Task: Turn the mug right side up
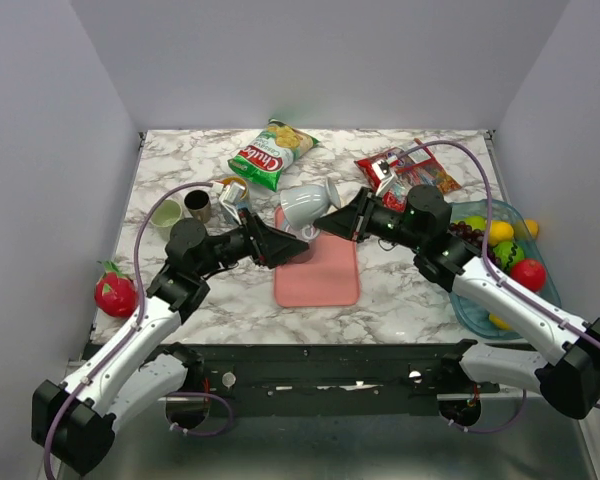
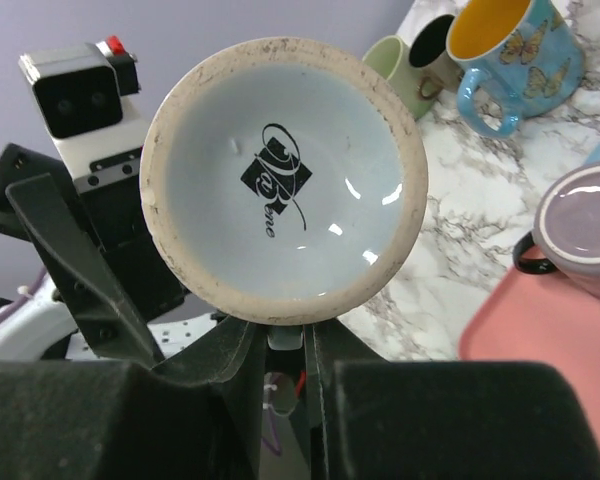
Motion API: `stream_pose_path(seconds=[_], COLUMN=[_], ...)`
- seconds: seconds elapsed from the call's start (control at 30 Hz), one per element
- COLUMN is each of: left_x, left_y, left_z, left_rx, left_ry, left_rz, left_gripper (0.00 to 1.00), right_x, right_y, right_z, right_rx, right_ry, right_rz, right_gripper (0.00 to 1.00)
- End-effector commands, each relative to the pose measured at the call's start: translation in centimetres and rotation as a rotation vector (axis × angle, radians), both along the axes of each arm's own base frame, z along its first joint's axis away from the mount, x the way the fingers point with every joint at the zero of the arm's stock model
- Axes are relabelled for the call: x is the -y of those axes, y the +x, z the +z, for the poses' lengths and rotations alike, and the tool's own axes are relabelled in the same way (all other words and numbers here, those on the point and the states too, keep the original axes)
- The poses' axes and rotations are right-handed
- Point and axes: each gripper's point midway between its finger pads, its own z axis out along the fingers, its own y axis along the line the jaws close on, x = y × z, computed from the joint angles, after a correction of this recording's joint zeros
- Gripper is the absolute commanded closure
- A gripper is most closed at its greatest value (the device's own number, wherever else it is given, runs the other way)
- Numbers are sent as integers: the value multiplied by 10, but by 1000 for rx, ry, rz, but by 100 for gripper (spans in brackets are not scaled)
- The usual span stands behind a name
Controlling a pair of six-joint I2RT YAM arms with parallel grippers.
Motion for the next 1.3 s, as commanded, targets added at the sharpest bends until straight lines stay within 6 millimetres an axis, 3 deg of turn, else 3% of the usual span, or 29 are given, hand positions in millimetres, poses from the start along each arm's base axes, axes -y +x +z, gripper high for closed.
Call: stream_pose_path(seconds=[0.0, 0.23, 0.37, 0.53, 0.87, 1.27], left_x=[17, 31, 27, 21, 23, 20], left_y=[4, 9, 16, 19, 21, 29], left_z=[22, 35, 43, 54, 58, 59], left_rx=[13, 30, 34, 60, 55, 25], left_ry=[-107, -150, -192, -251, -278, -337], left_rz=[23, 56, 112, 158, 173, 215], left_gripper=[1, 2, 17, 23, 46, 44], right_x=[4, 4, 7, 5, 4, 3], right_y=[-5, -14, -17, -22, -27, -35], right_z=[64, 72, 73, 68, 62, 31], right_rx=[109, 60, 48, 31, 5, -40], right_ry=[244, 341, 363, 368, 376, 332], right_rz=[-10, 22, 22, 56, 79, 79], right_gripper=[99, 99, 99, 99, 99, 99])
